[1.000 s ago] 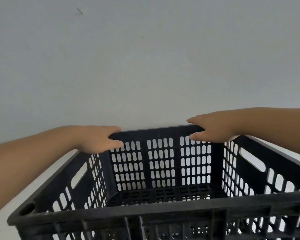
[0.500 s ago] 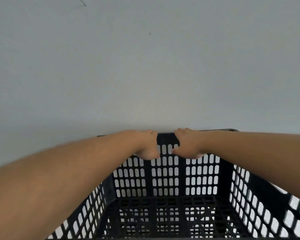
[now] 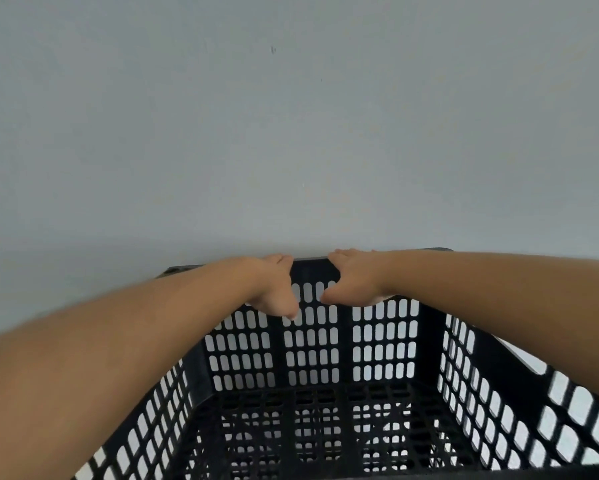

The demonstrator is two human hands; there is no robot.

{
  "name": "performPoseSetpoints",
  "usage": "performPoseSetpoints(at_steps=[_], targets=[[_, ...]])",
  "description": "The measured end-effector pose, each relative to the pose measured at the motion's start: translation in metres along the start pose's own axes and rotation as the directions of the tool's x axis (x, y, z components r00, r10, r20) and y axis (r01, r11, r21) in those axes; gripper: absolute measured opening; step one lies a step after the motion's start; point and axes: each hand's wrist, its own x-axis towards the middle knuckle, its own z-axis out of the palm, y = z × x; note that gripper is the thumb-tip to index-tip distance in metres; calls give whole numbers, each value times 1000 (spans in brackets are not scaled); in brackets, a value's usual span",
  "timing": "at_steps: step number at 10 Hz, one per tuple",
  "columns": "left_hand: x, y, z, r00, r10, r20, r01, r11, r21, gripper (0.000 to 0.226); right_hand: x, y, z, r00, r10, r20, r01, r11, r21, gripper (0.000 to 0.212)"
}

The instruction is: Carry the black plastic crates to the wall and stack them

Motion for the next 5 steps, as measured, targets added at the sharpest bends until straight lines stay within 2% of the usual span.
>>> performPoseSetpoints(at_steps=[2, 4, 5], targets=[[-15, -3, -18, 999, -41, 25, 44, 991, -126, 85, -6, -10, -13, 995, 59, 86, -61, 998, 23, 85], [-43, -8, -25, 998, -1, -56, -6, 993, -121, 88, -38, -13, -19, 998, 61, 1, -61, 994, -91, 75], [-61, -16, -29, 996, -20, -82, 14, 997, -76, 88, -64, -15, -22, 998, 55, -14, -56, 996, -67, 73]])
